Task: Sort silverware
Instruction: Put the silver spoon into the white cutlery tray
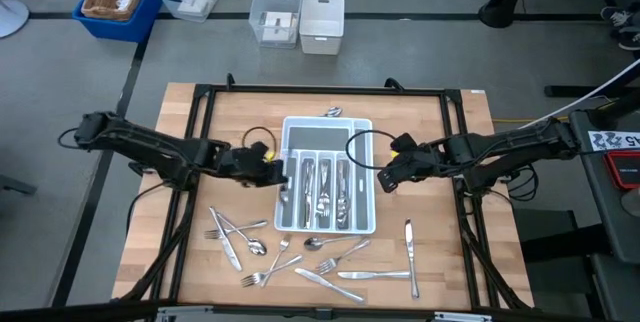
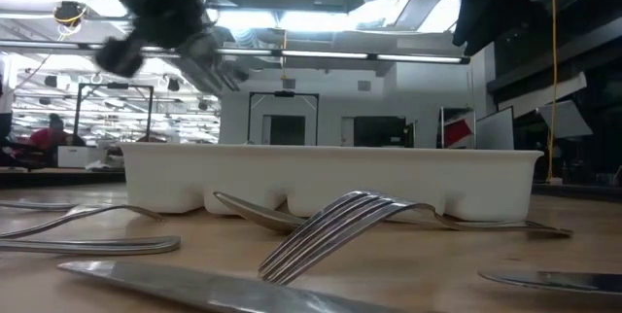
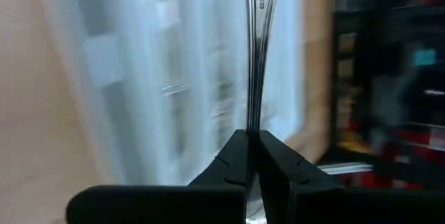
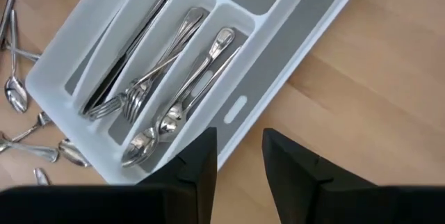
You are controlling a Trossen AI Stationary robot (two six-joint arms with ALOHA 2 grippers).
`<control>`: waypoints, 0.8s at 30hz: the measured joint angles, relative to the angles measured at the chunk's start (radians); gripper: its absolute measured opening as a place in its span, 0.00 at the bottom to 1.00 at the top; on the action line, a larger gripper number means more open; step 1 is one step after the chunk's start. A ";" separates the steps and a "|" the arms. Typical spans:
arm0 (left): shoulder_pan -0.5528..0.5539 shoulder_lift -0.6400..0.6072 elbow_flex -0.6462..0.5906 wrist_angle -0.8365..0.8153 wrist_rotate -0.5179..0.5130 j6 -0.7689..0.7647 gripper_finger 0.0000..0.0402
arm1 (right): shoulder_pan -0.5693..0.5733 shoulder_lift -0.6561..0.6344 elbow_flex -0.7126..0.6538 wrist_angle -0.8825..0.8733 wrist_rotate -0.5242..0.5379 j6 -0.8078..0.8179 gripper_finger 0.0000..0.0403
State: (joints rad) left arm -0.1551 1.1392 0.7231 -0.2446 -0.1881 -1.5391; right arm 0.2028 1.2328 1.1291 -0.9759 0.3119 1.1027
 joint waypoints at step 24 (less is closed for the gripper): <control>0.047 0.745 0.244 0.752 -0.031 0.079 0.04 | 0.000 0.002 0.000 -0.002 0.028 -0.118 0.30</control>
State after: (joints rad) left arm -0.1081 1.8842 0.9670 0.5072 -0.2196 -1.4606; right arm 0.2024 1.2346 1.1294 -0.9783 0.3400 0.9844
